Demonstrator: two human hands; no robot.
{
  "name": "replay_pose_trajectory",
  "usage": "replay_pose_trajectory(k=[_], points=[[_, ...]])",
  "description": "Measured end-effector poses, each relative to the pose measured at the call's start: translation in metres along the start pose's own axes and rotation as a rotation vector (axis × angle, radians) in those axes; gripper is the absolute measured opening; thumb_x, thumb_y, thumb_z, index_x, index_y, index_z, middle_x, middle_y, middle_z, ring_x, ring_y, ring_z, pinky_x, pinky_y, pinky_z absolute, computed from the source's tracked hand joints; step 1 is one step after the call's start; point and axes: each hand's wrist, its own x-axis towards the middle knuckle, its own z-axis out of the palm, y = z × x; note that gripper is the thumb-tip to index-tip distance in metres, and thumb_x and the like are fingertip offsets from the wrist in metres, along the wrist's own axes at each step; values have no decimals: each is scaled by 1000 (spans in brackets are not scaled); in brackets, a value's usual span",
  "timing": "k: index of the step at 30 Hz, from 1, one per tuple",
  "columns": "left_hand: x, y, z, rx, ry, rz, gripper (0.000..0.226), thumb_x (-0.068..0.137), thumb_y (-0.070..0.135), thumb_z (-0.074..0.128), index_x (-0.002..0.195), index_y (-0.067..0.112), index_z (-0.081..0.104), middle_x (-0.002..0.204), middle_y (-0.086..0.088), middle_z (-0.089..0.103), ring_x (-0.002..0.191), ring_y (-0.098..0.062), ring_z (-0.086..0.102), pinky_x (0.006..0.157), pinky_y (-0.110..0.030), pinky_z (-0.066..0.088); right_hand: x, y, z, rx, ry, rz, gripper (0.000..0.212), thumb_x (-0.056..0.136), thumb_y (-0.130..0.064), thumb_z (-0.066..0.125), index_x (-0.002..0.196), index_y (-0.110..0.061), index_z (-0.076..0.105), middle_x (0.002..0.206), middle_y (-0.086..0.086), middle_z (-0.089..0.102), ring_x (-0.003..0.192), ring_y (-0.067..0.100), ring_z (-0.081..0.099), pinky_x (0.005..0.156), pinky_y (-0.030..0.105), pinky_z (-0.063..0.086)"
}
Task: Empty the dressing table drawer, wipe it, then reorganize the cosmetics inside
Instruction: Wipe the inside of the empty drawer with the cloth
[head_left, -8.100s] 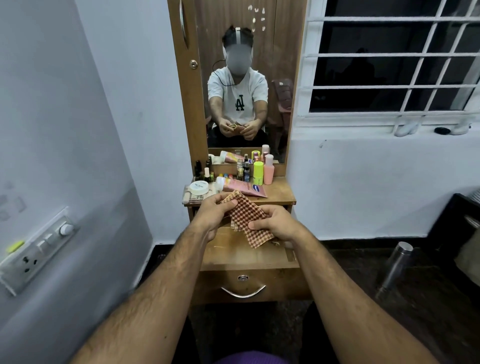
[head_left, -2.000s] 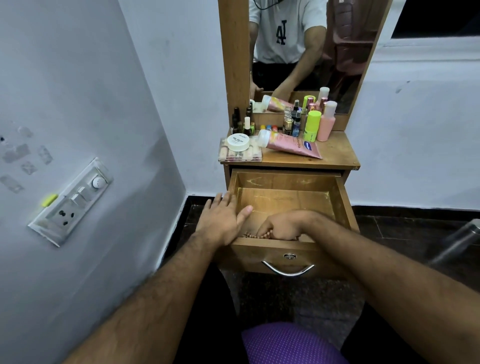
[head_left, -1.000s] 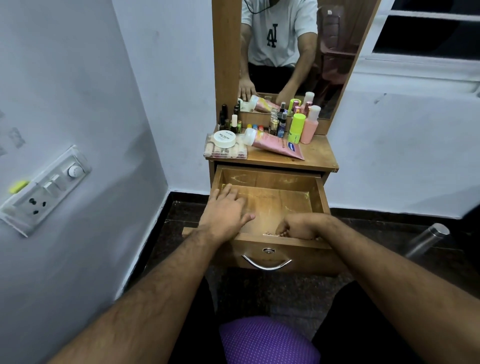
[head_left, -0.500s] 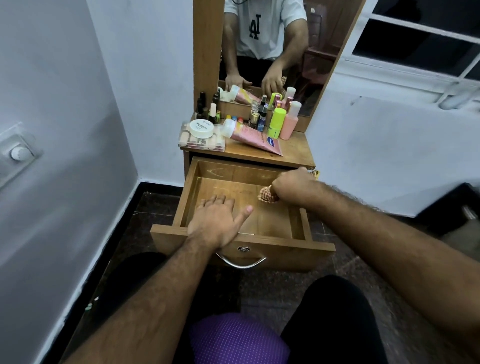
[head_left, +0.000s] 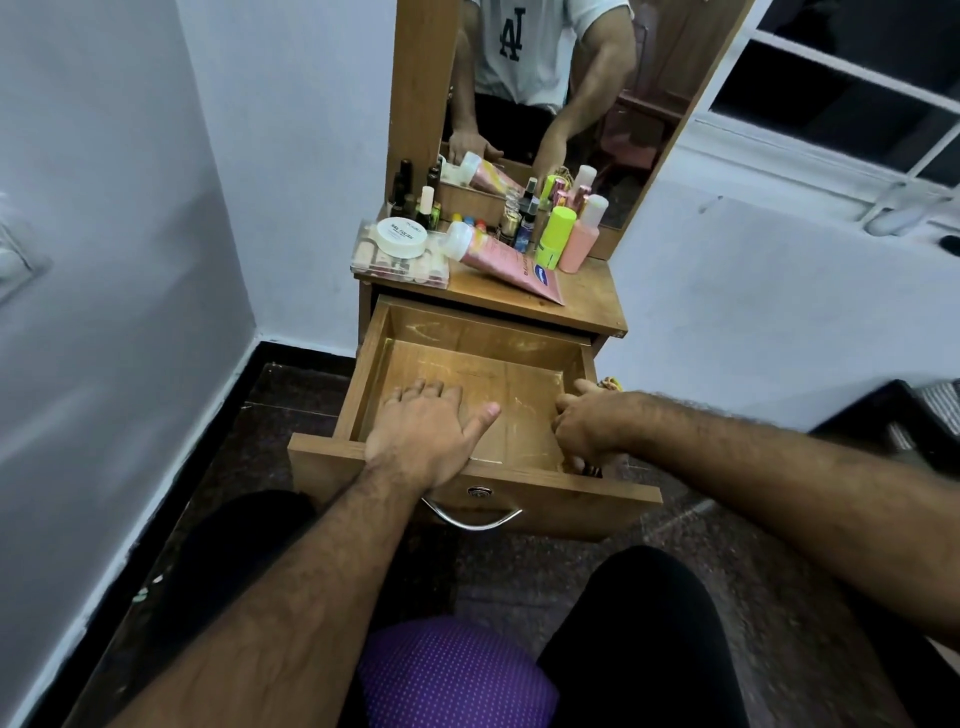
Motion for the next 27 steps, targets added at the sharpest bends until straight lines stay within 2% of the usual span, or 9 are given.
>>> replay_pose_trajectory(k=[6,11,13,16,18,23,27], points=[[0,0,1,15,-16,3,96,85,76,-6,153,19,30,159,-6,31,150,-23,20,122,-45,15,9,5,5,-261,102,1,40,90,-36,67,129,-29,61,142,-5,51,131,23,34,105,46,29],[1,-1,2,9,-11,-6,94,86,77,-4,153,20,31,159,-6,31,150,-22,21,122,-44,15,-3,-5,7,-147,29,-86,35,98,-33,54,130,-21,62,141,-2,52,132,24,35,106,45,29],[1,0,2,10,-8,-7,94,86,77,-4,153,21,32,159,-6,32,149,-22,22,121,-44,16,-10,-2,8,-129,46,-89,34,97,-33,56,128,-21,63,138,-3,54,129,23,36,105,45,32],[0,-1,0,12,-16,3,96,85,77,-5,152,20,33,158,-6,33,149,-23,22,122,-45,17,-11,12,11,-111,104,-46,35,88,-32,69,123,-28,66,131,-6,58,121,20,40,99,43,38],[1,0,-1,16,-34,5,98,83,77,-7,152,20,32,159,-6,33,149,-23,22,122,-45,16,-8,20,11,-140,166,20,38,86,-31,72,122,-26,66,131,-3,57,120,21,42,97,42,40],[-2,3,-3,39,-69,3,97,83,78,-7,154,21,30,160,-6,29,150,-23,19,122,-46,14,13,2,9,-157,158,177,42,94,-38,59,132,-20,60,146,8,44,129,28,38,101,43,38],[-2,3,-5,35,-66,2,96,85,77,-5,153,20,31,160,-7,30,149,-24,21,122,-45,15,3,-8,8,-181,159,104,40,97,-36,56,133,-19,58,142,5,51,126,26,41,93,39,36]])
